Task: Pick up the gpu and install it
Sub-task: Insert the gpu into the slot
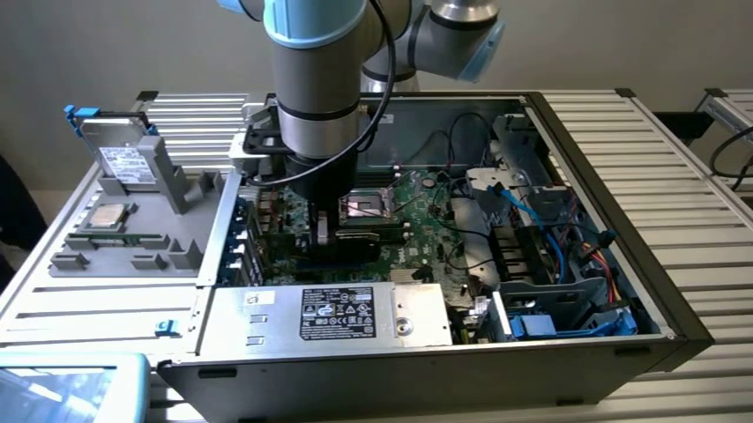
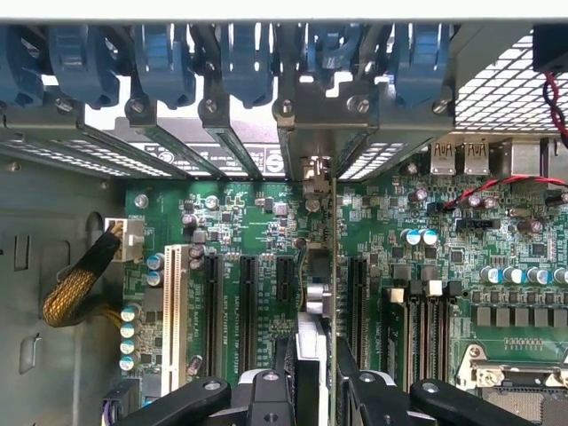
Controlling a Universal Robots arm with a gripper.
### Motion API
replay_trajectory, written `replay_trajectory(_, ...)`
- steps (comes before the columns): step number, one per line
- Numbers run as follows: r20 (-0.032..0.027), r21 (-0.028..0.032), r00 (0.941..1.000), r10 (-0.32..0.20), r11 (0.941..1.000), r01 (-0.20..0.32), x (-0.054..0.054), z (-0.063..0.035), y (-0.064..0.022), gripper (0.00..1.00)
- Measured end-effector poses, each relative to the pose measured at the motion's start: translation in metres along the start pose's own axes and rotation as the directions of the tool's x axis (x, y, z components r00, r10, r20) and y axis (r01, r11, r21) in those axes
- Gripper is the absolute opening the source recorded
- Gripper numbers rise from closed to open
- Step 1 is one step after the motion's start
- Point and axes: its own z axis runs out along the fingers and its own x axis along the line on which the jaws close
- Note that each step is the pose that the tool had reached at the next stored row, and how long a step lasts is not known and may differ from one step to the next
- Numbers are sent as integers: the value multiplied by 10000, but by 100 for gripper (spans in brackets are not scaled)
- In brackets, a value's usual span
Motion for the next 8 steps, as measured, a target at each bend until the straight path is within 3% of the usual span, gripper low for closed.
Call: replay_trajectory(8, 1, -1, 10000, 37, 10000, -37, 0, 14, 1, 28)
